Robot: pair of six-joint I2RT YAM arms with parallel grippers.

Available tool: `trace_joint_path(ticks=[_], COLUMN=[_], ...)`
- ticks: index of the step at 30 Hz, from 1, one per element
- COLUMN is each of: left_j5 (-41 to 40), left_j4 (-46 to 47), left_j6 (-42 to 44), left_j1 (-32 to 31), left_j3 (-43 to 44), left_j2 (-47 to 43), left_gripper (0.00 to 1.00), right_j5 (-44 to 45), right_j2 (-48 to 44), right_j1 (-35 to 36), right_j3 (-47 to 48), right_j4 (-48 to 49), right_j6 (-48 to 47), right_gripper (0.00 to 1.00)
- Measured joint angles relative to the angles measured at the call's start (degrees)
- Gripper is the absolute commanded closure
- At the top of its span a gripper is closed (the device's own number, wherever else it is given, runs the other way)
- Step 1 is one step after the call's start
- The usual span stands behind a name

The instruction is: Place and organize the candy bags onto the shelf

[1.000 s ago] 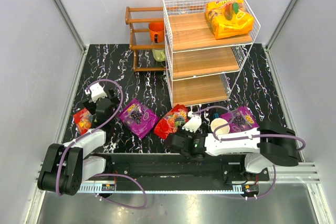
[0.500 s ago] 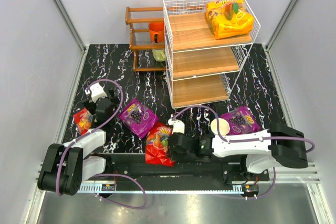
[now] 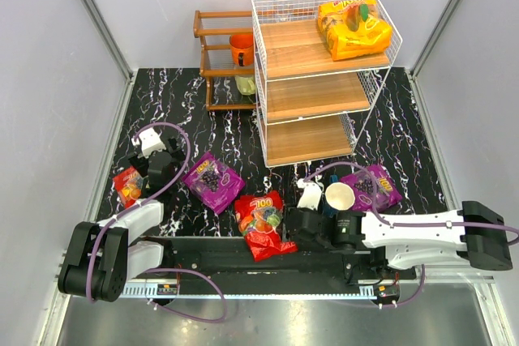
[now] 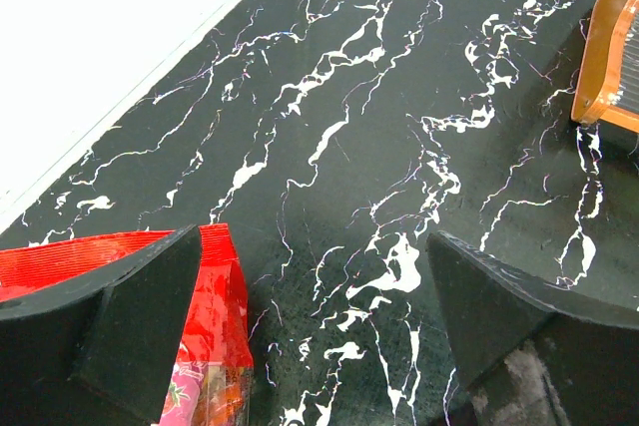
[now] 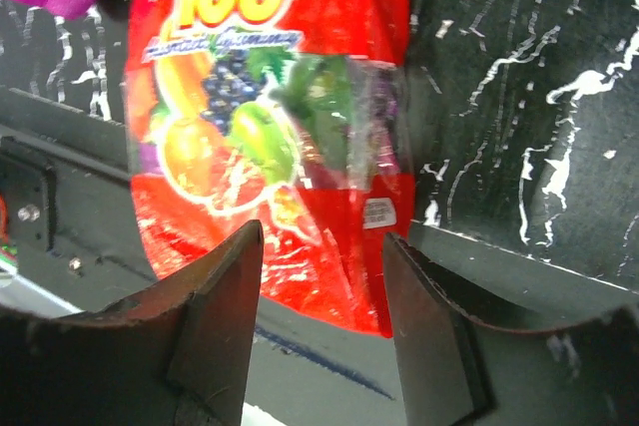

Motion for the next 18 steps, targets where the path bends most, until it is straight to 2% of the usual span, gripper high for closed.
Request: trace_joint_path(ticks=[6, 10, 15, 17, 18], left_j5=[0.07, 0.07, 0.09, 0.09, 0.07], left_j4=[0.0, 0.0, -0.02, -0.02, 0.0], left_j6=[0.02, 0.02, 0.02, 0.02, 0.02], left_j1=[0.0, 0.0, 0.0, 0.0, 0.0], left_j3=[0.0, -0.02, 0.0, 0.0, 0.0], left_j2=[0.0, 0.0, 0.0, 0.0, 0.0], left_gripper=[0.01, 0.01, 0.01, 0.01, 0.01], right_j5=[4.57, 11.39, 16.0, 16.76, 17.33], right_j2=[2.54, 3.54, 5.66, 6.84, 7.56], right_j1=[2.58, 7.76, 10.34, 11.06, 11.32], right_j3=[-5.29, -6.82, -7.48, -8.63, -9.42], right_j4=[4.28, 6.14, 10.36, 13.18, 15.02], right_j6=[5.64, 10.01, 13.64, 14.78, 15.1], right_gripper=[0.3, 0.28, 0.28, 0.34, 0.46])
